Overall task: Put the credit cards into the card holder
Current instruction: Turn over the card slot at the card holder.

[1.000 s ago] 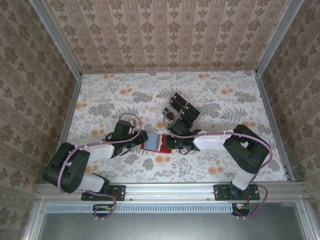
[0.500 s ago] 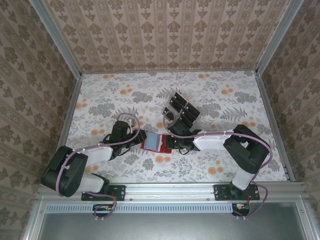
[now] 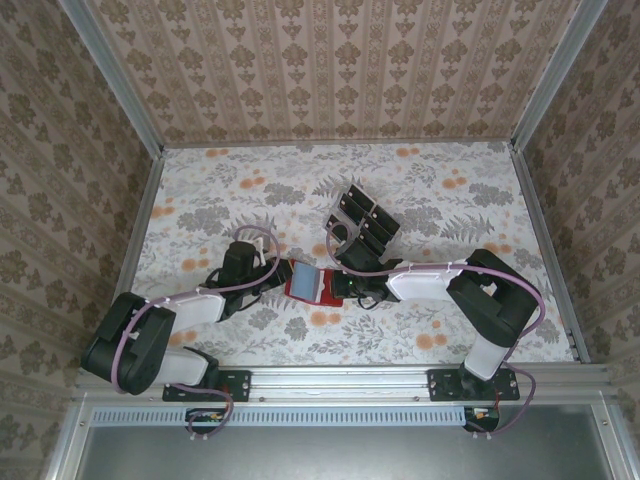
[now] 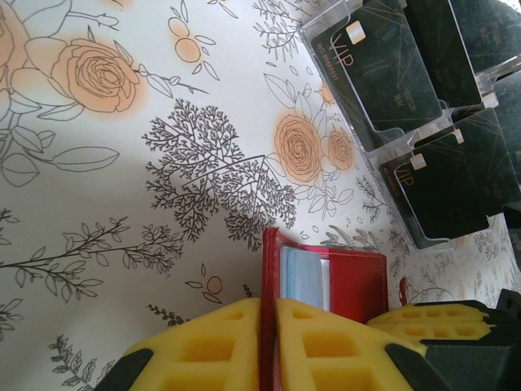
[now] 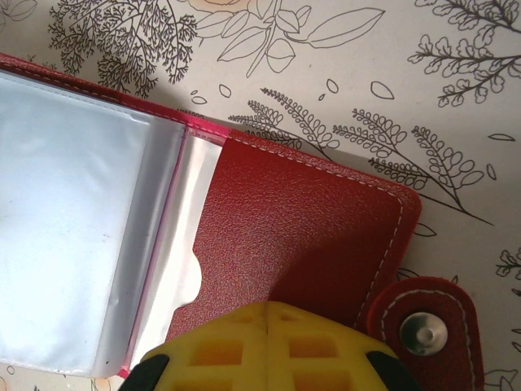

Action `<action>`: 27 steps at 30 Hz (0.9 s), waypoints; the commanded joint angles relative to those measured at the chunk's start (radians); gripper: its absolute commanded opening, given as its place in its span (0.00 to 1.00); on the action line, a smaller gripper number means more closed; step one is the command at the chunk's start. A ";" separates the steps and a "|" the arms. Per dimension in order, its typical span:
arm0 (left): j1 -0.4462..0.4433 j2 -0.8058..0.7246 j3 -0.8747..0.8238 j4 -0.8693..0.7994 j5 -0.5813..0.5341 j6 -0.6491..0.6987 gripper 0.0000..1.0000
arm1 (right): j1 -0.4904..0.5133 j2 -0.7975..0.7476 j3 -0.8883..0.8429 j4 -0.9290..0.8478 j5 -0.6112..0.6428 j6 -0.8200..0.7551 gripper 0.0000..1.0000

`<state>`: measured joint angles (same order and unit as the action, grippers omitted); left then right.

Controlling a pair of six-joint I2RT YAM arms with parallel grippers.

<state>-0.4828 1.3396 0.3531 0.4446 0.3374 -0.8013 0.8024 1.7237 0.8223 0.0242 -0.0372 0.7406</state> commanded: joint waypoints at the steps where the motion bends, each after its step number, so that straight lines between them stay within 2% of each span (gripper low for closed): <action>1: 0.008 0.003 -0.013 0.030 0.020 -0.009 0.13 | -0.009 0.092 -0.055 -0.085 0.031 0.008 0.00; 9: 0.008 0.023 0.001 0.048 0.064 -0.013 0.00 | -0.009 0.111 -0.049 -0.076 0.021 0.009 0.00; 17: -0.032 0.005 0.041 0.064 0.086 -0.049 0.00 | -0.009 0.128 -0.040 -0.071 0.008 0.009 0.00; 23: -0.125 0.014 0.100 -0.014 0.026 -0.007 0.00 | -0.010 0.133 -0.019 -0.082 -0.001 0.005 0.00; 27: -0.157 0.064 0.107 0.002 0.002 -0.011 0.00 | -0.010 0.118 -0.004 -0.106 0.001 -0.006 0.00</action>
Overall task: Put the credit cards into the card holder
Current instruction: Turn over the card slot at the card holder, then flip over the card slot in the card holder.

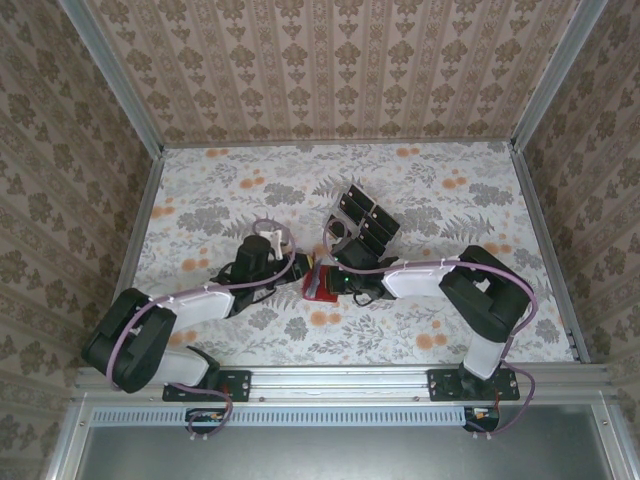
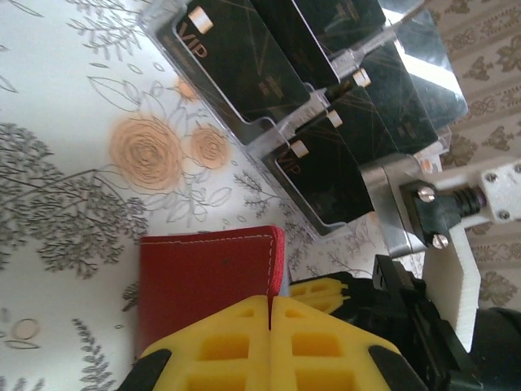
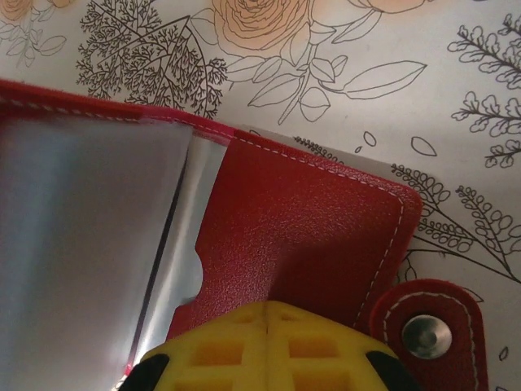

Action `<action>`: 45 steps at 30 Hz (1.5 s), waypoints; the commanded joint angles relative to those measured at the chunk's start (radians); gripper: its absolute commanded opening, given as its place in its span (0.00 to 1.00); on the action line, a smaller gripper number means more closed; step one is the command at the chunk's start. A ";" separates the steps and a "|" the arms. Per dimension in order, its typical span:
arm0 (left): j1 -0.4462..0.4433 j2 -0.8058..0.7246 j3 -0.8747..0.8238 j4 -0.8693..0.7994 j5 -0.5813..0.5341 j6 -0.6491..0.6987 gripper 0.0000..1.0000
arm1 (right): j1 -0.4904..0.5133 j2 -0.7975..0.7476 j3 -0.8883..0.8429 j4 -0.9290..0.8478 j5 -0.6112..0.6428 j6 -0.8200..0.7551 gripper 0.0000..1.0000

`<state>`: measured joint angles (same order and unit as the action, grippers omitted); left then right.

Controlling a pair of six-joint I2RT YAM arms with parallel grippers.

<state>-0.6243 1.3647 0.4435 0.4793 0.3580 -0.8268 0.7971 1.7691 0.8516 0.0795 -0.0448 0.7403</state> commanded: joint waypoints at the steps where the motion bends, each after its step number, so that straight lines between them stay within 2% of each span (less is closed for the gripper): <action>1: -0.021 0.049 0.017 -0.026 -0.021 0.011 0.00 | -0.005 0.063 -0.031 -0.166 0.009 -0.008 0.00; 9: -0.034 0.058 0.009 -0.056 -0.076 0.028 0.00 | -0.019 -0.061 -0.010 -0.251 0.036 -0.018 0.01; 12: -0.034 0.049 0.007 -0.065 -0.082 0.032 0.00 | -0.019 -0.140 0.000 -0.307 0.069 -0.011 0.07; 14: -0.034 0.039 0.006 -0.069 -0.089 0.032 0.00 | -0.019 -0.189 0.013 -0.356 0.101 -0.001 0.16; 23: -0.034 -0.031 -0.003 -0.122 -0.133 0.044 0.00 | -0.013 -0.306 0.040 -0.450 0.111 0.023 0.19; 29: -0.034 -0.082 -0.022 -0.162 -0.179 0.053 0.00 | -0.011 -0.324 0.030 -0.393 0.029 0.048 0.19; 33: -0.034 -0.109 -0.044 -0.186 -0.208 0.054 0.00 | 0.000 -0.278 0.033 -0.325 -0.044 0.049 0.23; 38: -0.032 -0.138 -0.076 -0.242 -0.282 0.049 0.00 | 0.021 -0.202 0.059 -0.260 -0.076 0.056 0.27; 39: -0.029 -0.144 -0.082 -0.259 -0.301 0.049 0.12 | 0.025 -0.186 0.071 -0.258 -0.074 0.054 0.28; 42: -0.014 -0.167 -0.090 -0.304 -0.337 0.059 0.38 | 0.027 -0.144 0.098 -0.258 -0.074 0.047 0.31; 45: -0.005 -0.203 -0.082 -0.350 -0.355 0.089 0.53 | 0.027 -0.122 0.117 -0.271 -0.068 0.035 0.35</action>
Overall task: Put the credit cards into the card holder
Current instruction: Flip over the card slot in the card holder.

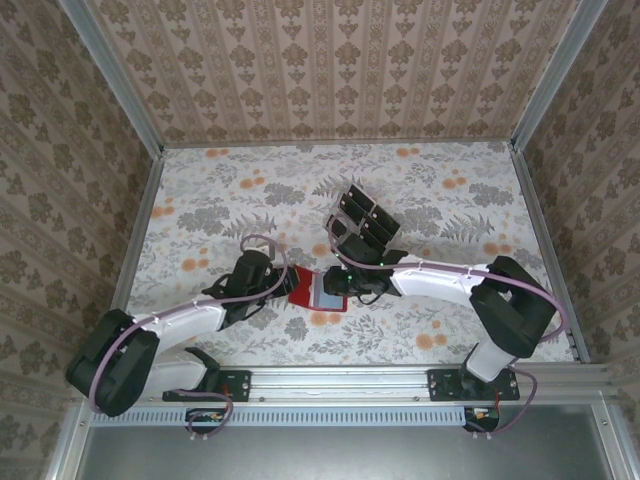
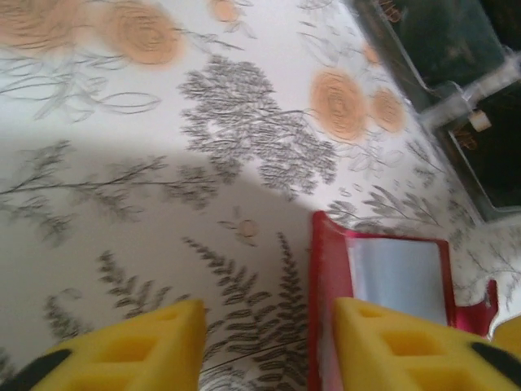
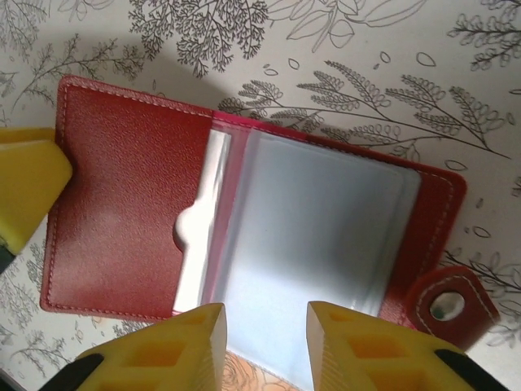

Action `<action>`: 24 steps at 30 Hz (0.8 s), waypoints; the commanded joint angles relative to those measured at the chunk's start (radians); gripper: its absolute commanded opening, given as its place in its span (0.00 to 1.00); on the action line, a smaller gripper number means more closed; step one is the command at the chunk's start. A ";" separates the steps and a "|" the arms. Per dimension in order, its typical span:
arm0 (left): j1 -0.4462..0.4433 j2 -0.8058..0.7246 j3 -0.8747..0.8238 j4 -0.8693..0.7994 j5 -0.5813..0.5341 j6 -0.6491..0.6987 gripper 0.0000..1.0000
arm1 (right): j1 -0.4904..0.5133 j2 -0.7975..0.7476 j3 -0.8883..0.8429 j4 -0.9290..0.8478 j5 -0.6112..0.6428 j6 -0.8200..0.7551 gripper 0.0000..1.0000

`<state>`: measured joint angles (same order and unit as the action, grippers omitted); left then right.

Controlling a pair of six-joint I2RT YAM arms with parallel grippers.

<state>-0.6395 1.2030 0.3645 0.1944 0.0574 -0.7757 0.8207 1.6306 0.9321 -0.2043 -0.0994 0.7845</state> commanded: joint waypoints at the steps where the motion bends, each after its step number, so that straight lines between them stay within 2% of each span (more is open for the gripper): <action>1: 0.012 -0.053 0.006 -0.084 -0.060 0.053 0.55 | 0.004 0.021 0.040 0.011 -0.014 -0.014 0.36; 4: 0.011 -0.079 0.034 -0.142 -0.071 0.103 0.58 | 0.004 0.032 0.043 0.005 -0.008 -0.017 0.36; 10: 0.008 -0.072 0.075 -0.230 -0.089 0.178 0.61 | 0.002 0.048 0.041 -0.003 0.010 -0.027 0.46; 15: -0.005 -0.094 0.082 -0.251 -0.095 0.193 0.63 | 0.001 0.052 0.043 -0.011 0.025 -0.036 0.47; 21: -0.057 -0.125 0.134 -0.294 -0.144 0.228 0.69 | 0.000 0.051 0.039 -0.012 0.026 -0.036 0.47; 24: -0.083 -0.119 0.157 -0.304 -0.167 0.247 0.73 | 0.000 0.049 0.041 -0.014 0.027 -0.039 0.51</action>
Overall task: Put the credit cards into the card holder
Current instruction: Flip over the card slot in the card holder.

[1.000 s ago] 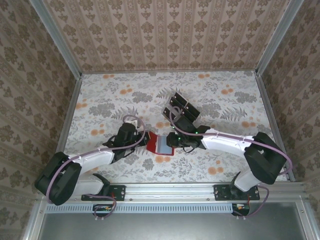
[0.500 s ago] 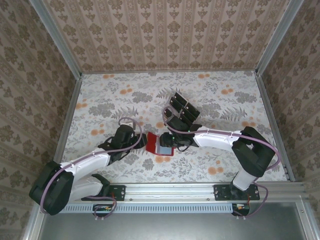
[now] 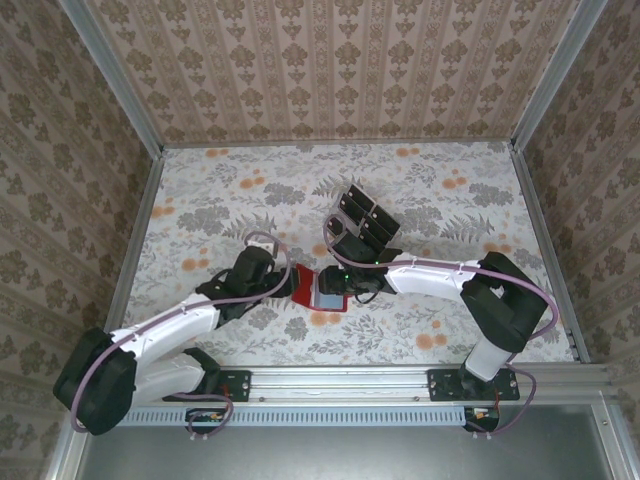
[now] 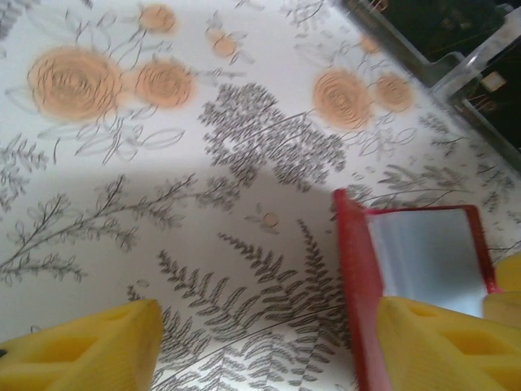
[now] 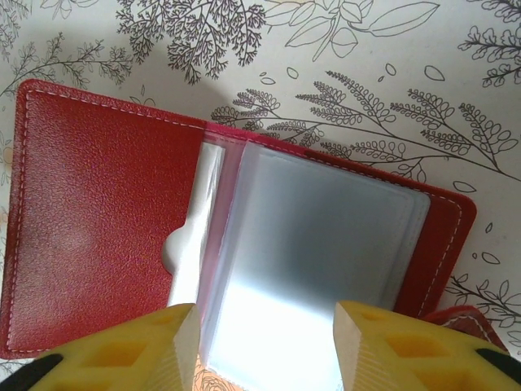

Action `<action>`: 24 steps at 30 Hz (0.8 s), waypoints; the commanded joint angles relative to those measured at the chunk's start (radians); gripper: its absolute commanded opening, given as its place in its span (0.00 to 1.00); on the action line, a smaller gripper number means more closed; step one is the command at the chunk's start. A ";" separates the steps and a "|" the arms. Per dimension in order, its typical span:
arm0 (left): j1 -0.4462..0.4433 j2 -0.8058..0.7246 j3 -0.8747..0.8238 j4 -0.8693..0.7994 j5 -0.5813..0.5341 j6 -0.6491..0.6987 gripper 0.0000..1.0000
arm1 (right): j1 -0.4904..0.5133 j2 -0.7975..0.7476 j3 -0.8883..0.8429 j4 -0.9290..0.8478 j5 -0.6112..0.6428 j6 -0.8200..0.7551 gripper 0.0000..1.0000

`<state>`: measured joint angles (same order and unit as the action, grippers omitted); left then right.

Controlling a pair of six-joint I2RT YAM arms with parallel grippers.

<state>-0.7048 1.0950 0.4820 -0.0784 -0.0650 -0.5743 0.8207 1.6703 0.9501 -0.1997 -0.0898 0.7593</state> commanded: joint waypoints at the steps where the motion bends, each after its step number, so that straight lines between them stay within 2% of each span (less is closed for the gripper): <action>1: -0.023 -0.004 0.047 -0.034 -0.051 0.049 0.74 | -0.001 0.012 0.026 -0.021 0.019 -0.016 0.51; 5: -0.033 0.040 0.067 -0.057 -0.071 0.054 0.76 | -0.004 0.025 0.036 -0.033 0.016 -0.024 0.55; 14: -0.060 0.182 0.078 -0.147 -0.184 0.049 0.76 | -0.015 0.059 0.061 -0.041 0.005 -0.034 0.56; 24: -0.071 0.244 0.040 -0.072 -0.185 0.021 0.77 | -0.025 0.120 0.087 -0.042 -0.021 -0.036 0.56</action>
<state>-0.7681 1.3293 0.5362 -0.1730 -0.2306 -0.5419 0.8024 1.7599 1.0119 -0.2134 -0.0917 0.7357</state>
